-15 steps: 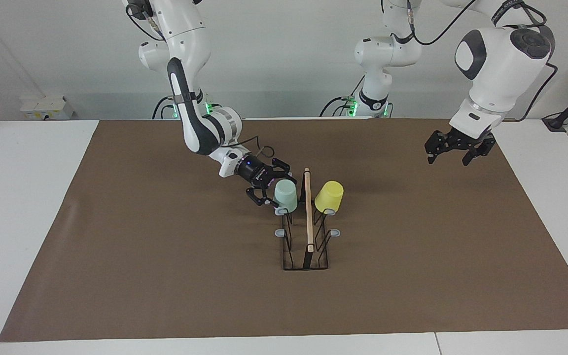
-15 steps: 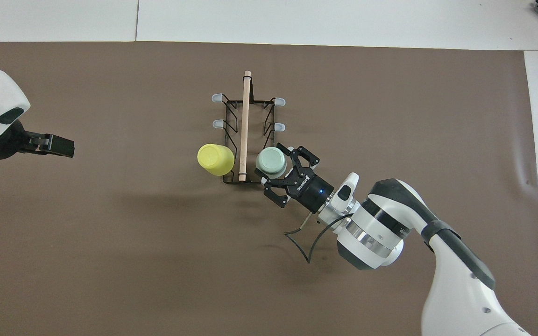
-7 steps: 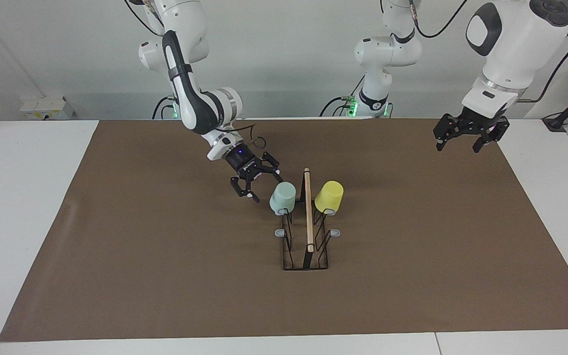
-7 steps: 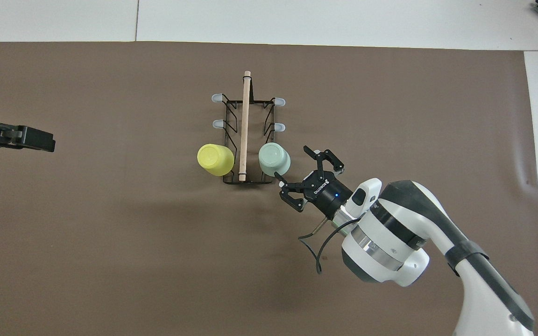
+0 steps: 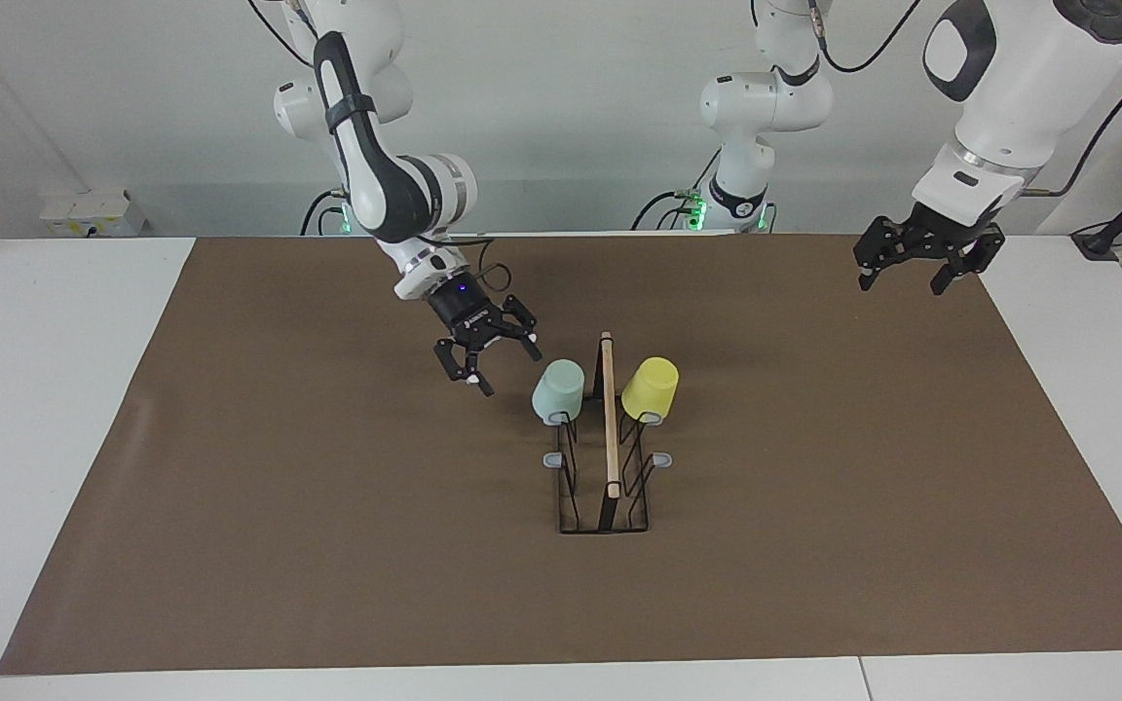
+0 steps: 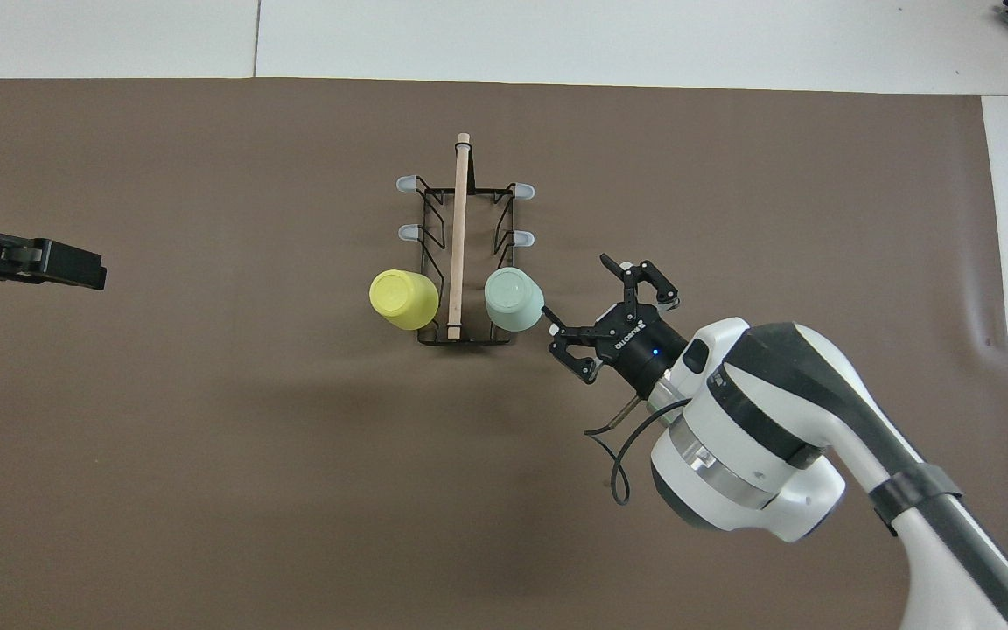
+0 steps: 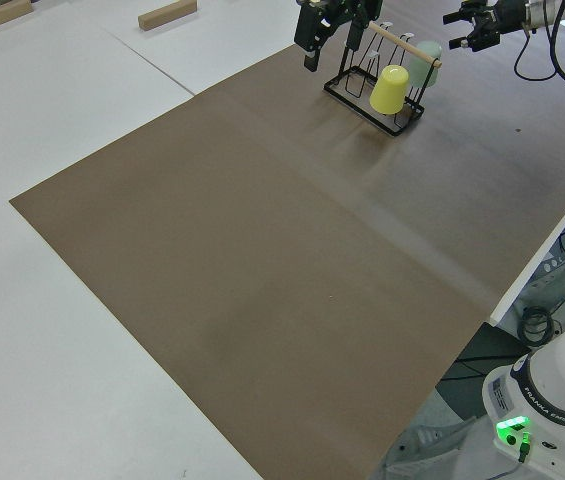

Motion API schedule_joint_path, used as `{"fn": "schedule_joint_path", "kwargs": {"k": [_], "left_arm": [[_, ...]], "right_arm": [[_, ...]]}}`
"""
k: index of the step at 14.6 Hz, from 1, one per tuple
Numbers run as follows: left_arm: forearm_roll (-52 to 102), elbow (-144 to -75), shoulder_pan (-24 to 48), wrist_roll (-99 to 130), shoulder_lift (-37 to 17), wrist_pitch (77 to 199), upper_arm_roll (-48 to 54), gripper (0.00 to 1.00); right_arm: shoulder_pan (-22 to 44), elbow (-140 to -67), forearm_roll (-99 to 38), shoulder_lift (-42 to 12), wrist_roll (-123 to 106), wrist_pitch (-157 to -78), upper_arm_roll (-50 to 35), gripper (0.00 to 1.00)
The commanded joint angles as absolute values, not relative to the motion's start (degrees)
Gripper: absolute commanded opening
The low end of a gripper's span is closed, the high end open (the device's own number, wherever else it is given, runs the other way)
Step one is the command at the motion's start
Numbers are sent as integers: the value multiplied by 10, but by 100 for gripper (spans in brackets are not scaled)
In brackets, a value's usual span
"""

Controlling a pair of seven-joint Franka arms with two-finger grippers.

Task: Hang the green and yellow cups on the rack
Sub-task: 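Open the right gripper and pull it back from the green cup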

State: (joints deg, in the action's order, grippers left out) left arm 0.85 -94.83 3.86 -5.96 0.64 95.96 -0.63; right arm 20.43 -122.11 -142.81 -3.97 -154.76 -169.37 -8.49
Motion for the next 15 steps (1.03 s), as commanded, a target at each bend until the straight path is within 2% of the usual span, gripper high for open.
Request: {"fn": "schedule_joint_path", "kwargs": {"k": [1,7,10,15], "left_arm": [[17,-955,40,-65,12,954,-10,100],[17,-955,40,-65,12,954,-10,100],[17,-955,40,-65,12,954,-10,100],[17,-955,40,-65,12,954,-10,100]], "right_arm": [[200,-1207,-1396,-19,-1553,-1743,-90,100],[157,-1208,-1188,-15,-1553,-1734,-88,100],[149,-1207,-1145,-16,-1553,-1723,-87,100],[92,-1208,-1008,-14,-1552,-1635,-83,100]]}}
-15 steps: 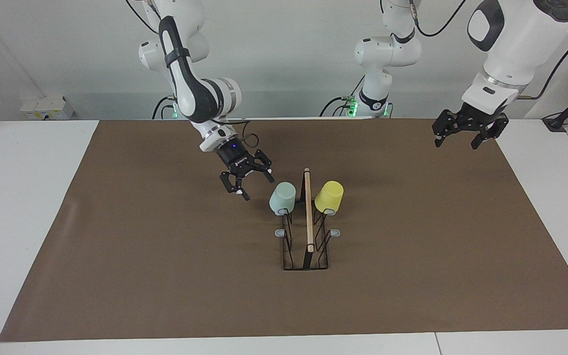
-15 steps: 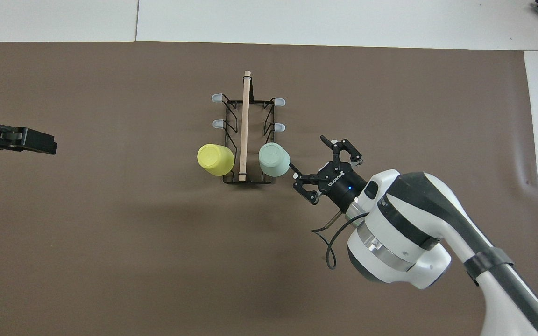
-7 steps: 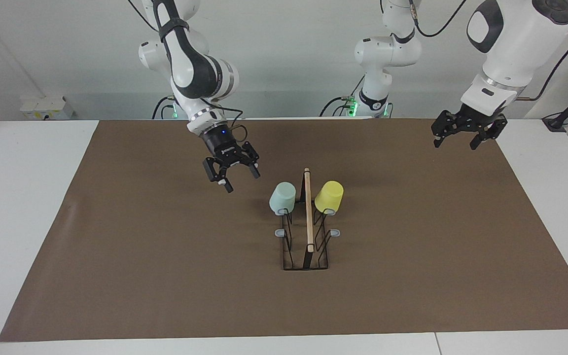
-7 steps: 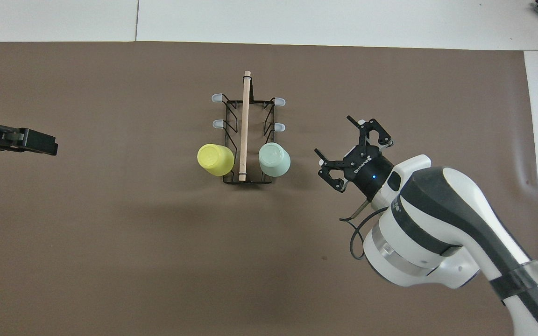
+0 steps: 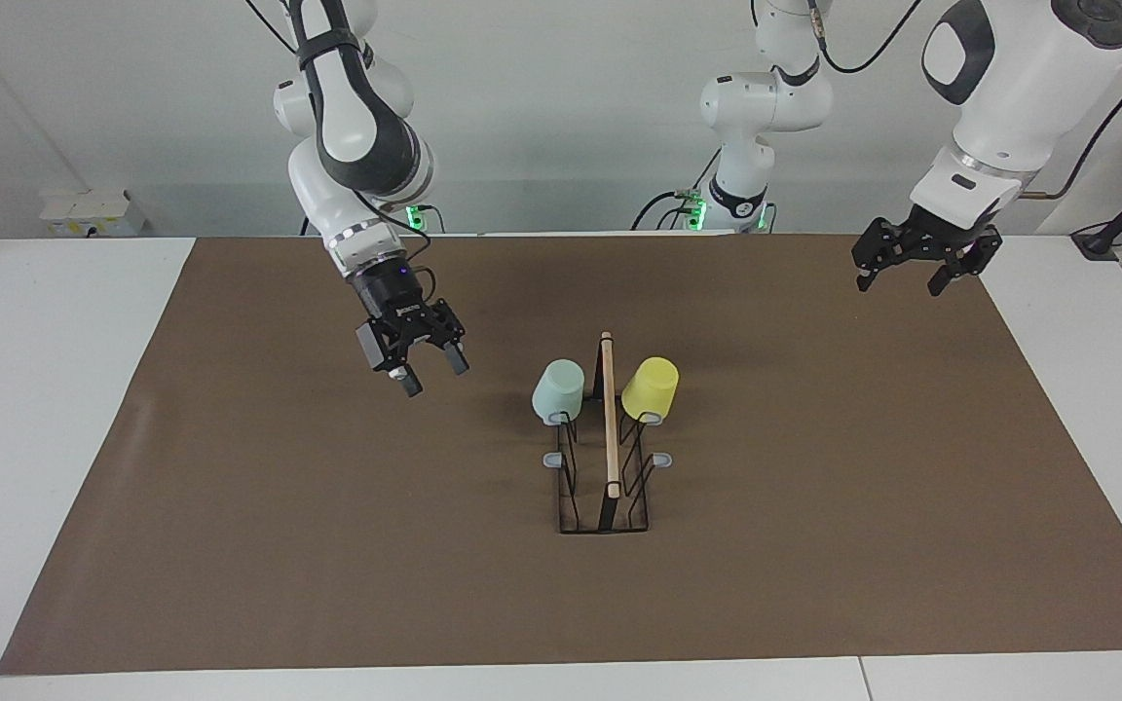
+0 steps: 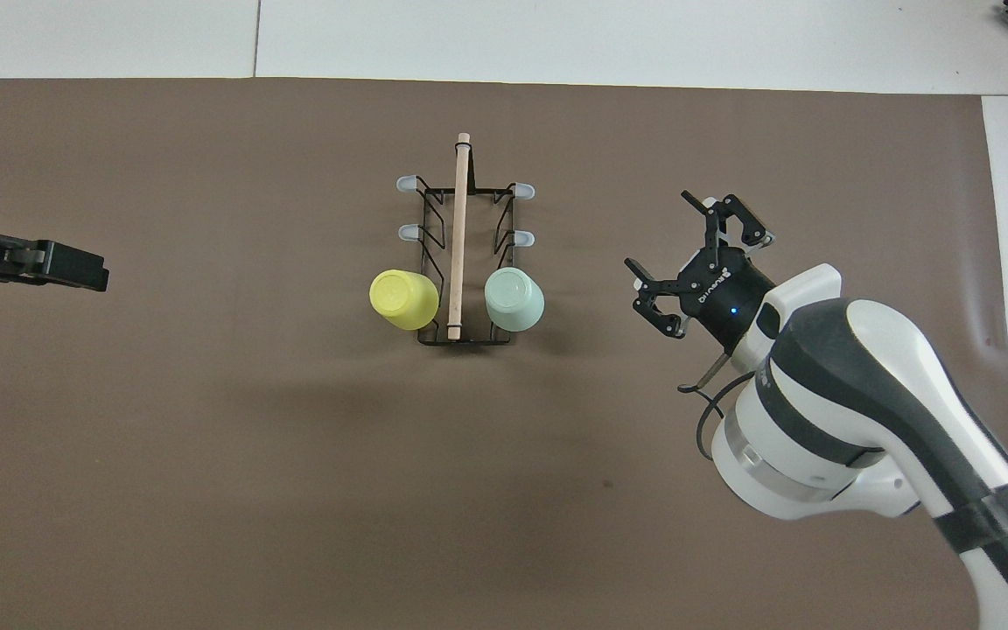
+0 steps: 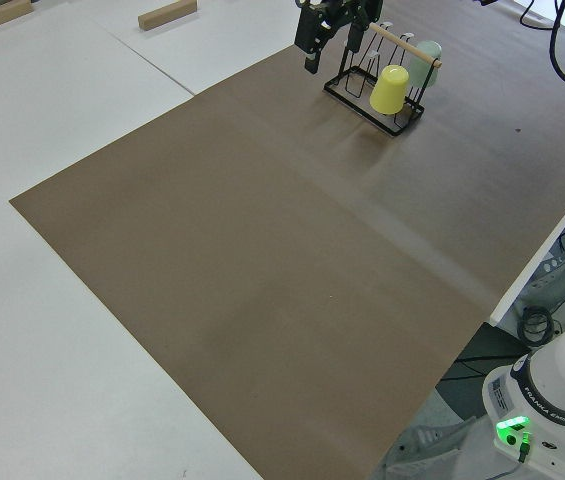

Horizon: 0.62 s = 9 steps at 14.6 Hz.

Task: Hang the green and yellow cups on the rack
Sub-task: 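Open the right gripper and pull it back from the green cup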

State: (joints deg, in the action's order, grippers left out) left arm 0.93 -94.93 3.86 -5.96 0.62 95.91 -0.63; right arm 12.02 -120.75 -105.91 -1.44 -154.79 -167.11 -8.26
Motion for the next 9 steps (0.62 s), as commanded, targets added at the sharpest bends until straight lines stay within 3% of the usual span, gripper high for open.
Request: {"fn": "schedule_joint_path", "kwargs": {"k": [1,9], "left_arm": [[17,-955,40,-65,11,954,-10,100],[17,-955,40,-65,12,954,-10,100]], "right_arm": [[77,-1208,-972,-14,-1550,-1611,-83,100],[-61,-1160,-633,-20,-1258,-1349,-76,100]]}}
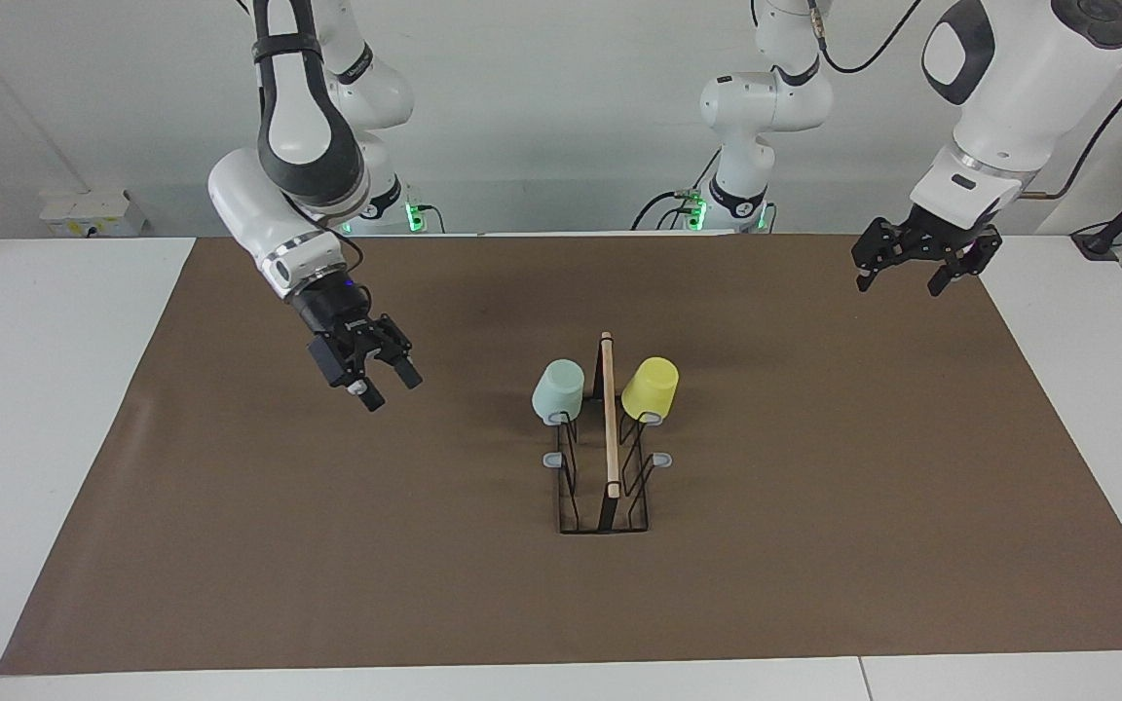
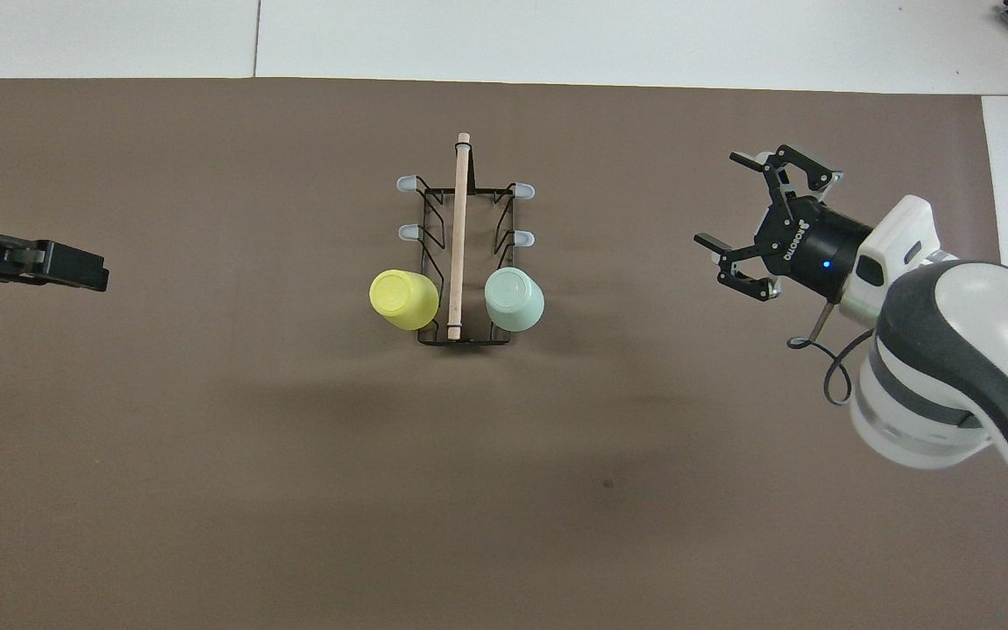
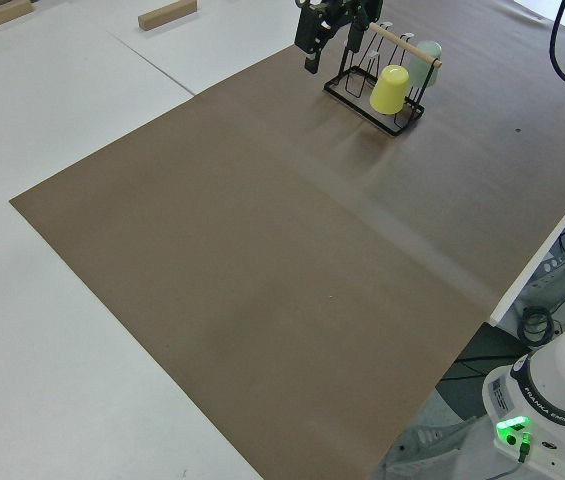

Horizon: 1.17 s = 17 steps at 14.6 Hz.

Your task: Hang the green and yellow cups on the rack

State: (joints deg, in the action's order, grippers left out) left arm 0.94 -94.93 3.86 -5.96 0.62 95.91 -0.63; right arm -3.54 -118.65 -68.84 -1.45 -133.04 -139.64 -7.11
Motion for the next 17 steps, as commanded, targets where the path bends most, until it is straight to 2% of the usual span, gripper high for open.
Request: {"fn": "schedule_joint_path", "kwargs": {"k": [1,6,10,13,17], "left_arm": [[17,-955,40,-65,12,954,-10,100],[17,-955,40,-65,12,954,-10,100],[17,-954,40,-65,12,954,-10,100],[17,-954,40,-65,12,954,-10,100],[17,-955,40,-65,12,954,-10,100]], "right_arm": [[-73,-1154,-615,-21,-1231,-1329,-76,100],[-96,-1126,-415,-18,-986,-1255,-75,100],[-107,-1114,-340,-13,-779,-1201,-74,100],[-103,-1114,-302,-13,-655,-1201,-75,100],[-95,-1114,-231,-12,-381,-1200,-79,100]]}}
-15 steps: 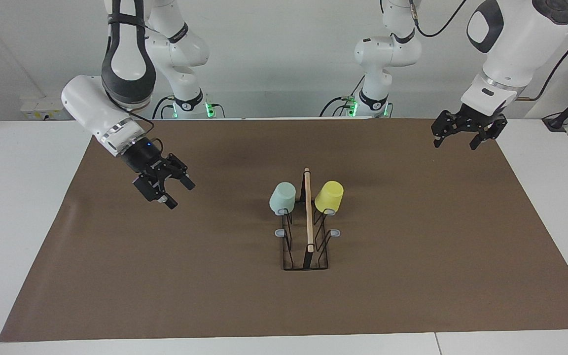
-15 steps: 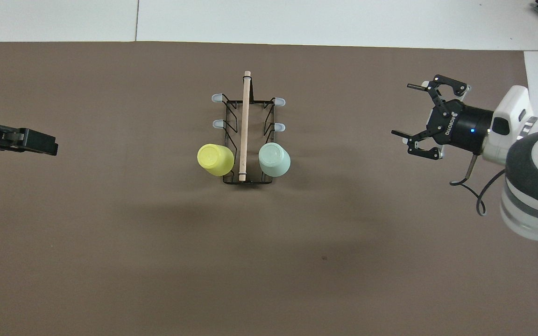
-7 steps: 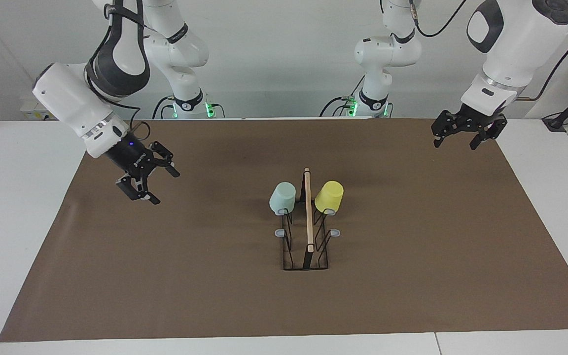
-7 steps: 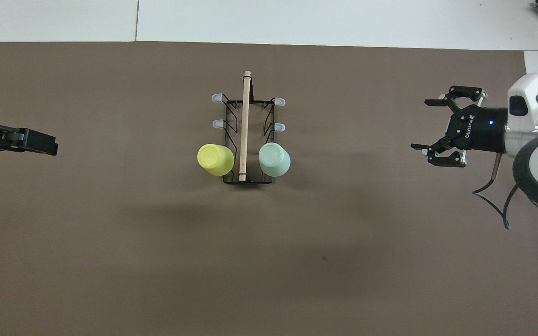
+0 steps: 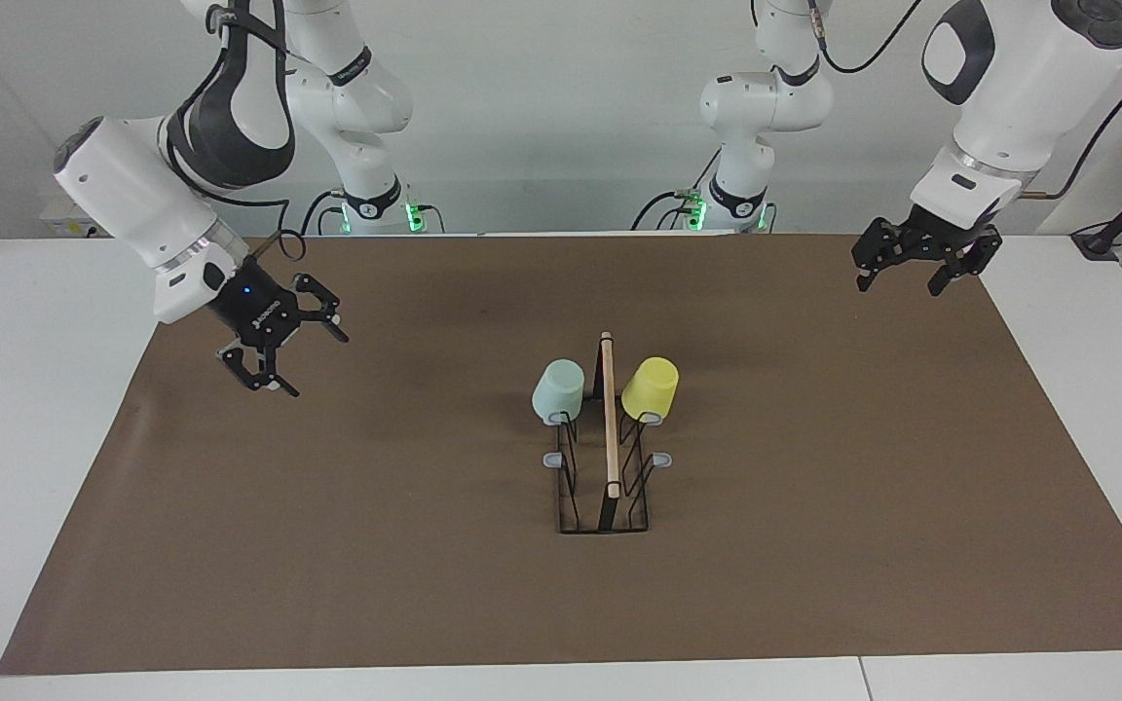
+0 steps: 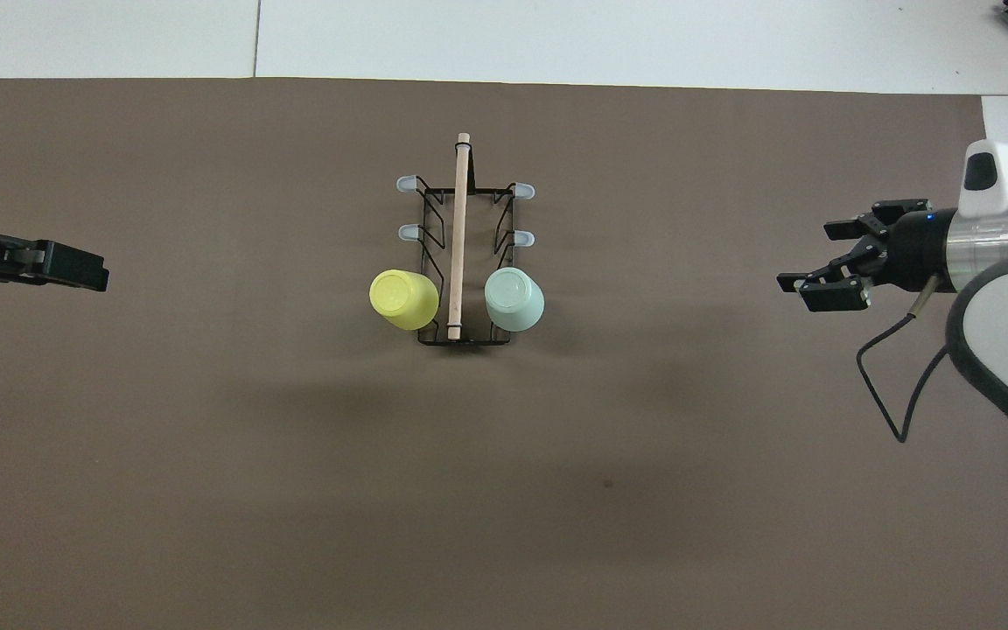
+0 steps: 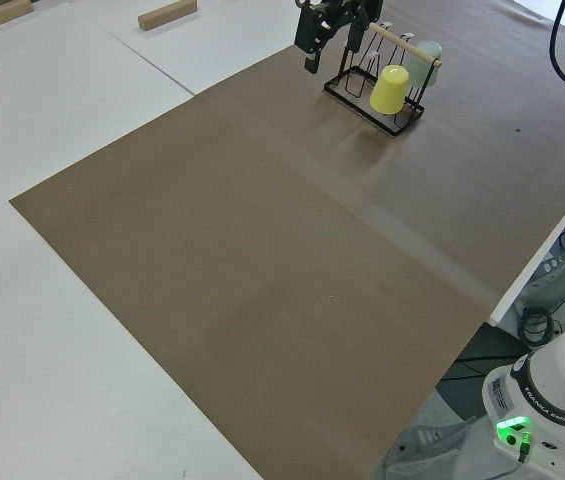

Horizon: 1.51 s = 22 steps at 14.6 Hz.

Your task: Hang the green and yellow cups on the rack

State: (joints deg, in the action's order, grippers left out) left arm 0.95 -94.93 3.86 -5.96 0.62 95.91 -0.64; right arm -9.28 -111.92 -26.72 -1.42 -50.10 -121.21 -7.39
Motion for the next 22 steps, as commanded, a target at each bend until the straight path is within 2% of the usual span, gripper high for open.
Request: {"fn": "schedule_joint_path", "kwargs": {"k": [1,6,8,10,12,16,20,22], "left_arm": [[17,-955,40,-65,12,954,-10,100],[17,-955,40,-65,12,954,-10,100],[17,-954,40,-65,12,954,-10,100],[17,-955,40,-65,12,954,-10,100],[17,-955,40,-65,12,954,-10,100],[17,-955,40,-65,12,954,-10,100],[17,-954,39,-65,12,954,-10,100],[17,-955,39,-65,12,954,-10,100]], "right_arm": [[-95,-1114,-222,-12,-323,-1201,-79,100],[-93,-1107,-183,-14,-59,-1183,-80,100],[-73,-1094,-81,-14,17,-1146,-80,100],[-71,-1062,-39,-17,91,-1074,-82,100],[-70,-1045,-34,-16,110,-1022,-81,100],[-74,-1042,-15,9,112,-964,-78,100],[-86,-1047,-11,36,105,-953,-75,100],[-114,-1043,-18,33,94,-961,-71,100]]}}
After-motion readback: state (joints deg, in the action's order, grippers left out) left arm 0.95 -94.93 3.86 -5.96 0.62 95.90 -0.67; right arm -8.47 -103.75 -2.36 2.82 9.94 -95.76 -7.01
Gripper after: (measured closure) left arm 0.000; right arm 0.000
